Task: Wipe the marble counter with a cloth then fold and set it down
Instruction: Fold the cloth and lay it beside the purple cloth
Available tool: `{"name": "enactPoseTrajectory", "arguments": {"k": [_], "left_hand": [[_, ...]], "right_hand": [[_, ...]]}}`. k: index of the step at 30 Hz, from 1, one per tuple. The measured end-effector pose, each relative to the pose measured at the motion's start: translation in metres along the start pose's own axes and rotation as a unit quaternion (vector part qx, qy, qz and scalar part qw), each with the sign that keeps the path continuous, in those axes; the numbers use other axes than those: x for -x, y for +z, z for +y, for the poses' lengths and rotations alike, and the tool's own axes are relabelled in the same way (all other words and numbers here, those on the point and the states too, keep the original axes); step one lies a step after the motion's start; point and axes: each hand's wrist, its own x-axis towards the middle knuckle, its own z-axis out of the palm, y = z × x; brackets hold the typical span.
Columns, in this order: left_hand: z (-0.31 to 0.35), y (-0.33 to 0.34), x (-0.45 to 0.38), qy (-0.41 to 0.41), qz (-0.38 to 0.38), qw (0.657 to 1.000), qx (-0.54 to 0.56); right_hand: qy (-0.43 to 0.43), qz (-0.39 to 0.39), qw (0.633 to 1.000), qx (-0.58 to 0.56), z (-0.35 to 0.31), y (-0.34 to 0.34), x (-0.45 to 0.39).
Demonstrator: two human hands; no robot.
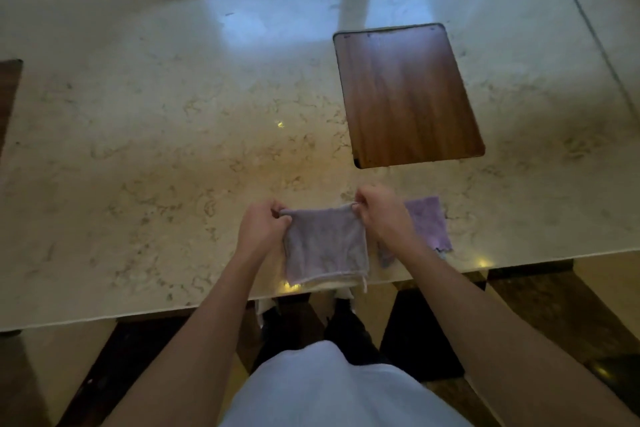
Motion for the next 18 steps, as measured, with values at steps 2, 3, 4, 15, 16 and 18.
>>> {"name": "enactPoseTrajectory", "arguments": {"k": [2,3,4,15,16,18], "left_hand": [[0.001,0.005,-0.003,-0.011,0.014,1.000,-0.013],[0.001,0.008,-0.003,-0.018,0.024,0.999,-0.017],[0.003,0.011,-0.003,-0.023,0.039,0.999,-0.026],[0.091,0.106,0.013,0.251,-0.001,0.951,-0.181],[0.095,0.115,0.009,0.257,-0.020,0.945,-0.201],[0.101,0.125,0.002,0.246,-0.026,0.938,-0.244]], "right_hand": [[-0.027,-0.013,0.999,0.015,0.003,-0.001,-0.007],[-0.032,-0.016,0.999,0.013,0.005,-0.002,-0.009],[-0.030,-0.011,0.999,-0.002,0.008,-0.006,-0.010],[0.118,-0.002,0.991,-0.055,0.118,-0.073,-0.001],[0.106,-0.011,0.993,-0.055,0.119,-0.072,0.000],[0.087,-0.018,0.995,-0.038,0.123,-0.069,0.001]]}}
